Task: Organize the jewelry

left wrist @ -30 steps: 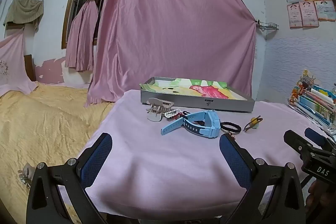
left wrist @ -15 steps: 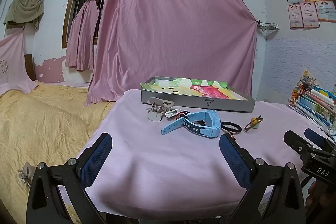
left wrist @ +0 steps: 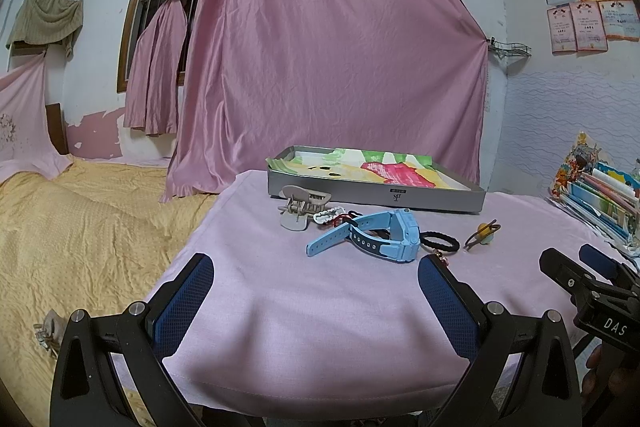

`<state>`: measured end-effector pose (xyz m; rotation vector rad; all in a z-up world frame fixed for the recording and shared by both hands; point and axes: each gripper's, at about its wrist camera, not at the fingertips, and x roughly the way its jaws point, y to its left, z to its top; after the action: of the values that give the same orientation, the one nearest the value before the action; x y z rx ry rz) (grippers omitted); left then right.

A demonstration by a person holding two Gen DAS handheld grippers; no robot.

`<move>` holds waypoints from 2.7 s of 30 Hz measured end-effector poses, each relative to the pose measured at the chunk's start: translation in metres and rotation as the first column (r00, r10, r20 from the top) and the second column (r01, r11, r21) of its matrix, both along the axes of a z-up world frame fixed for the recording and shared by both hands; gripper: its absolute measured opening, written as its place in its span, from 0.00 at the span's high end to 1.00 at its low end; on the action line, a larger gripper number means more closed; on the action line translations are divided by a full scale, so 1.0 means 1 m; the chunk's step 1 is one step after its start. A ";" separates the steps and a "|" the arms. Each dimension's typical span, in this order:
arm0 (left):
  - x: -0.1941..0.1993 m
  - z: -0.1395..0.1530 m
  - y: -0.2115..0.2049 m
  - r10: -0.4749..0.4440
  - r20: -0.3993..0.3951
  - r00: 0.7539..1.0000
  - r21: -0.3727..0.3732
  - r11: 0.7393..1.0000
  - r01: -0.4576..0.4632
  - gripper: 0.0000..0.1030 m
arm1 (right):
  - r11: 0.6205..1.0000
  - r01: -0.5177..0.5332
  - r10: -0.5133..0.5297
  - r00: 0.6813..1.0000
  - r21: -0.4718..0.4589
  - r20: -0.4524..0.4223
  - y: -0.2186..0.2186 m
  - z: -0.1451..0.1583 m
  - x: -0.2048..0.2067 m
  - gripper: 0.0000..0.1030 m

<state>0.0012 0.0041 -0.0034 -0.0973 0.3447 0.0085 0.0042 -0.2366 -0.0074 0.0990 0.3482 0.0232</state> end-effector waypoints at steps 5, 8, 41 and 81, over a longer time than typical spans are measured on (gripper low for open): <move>0.000 0.000 0.000 0.001 0.000 1.000 0.000 1.000 -0.001 0.00 | 1.000 0.000 0.000 1.000 0.000 0.000 0.000 0.000 0.000 0.01; 0.000 0.000 0.000 0.001 0.000 1.000 0.001 1.000 -0.001 0.00 | 1.000 0.000 0.000 1.000 0.001 -0.001 0.000 0.001 -0.001 0.01; 0.000 0.000 0.000 0.001 -0.001 1.000 0.002 1.000 -0.001 0.00 | 1.000 0.000 0.000 1.000 0.003 -0.004 0.001 -0.001 0.000 0.01; 0.060 0.010 -0.022 -0.194 -0.081 0.978 -0.103 0.977 0.185 0.00 | 0.997 -0.053 0.056 0.997 0.052 -0.045 -0.034 0.026 0.048 0.01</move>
<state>0.0612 -0.0181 0.0066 -0.1580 0.4444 -0.1931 0.0524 -0.2710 0.0186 0.1405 0.3966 0.0837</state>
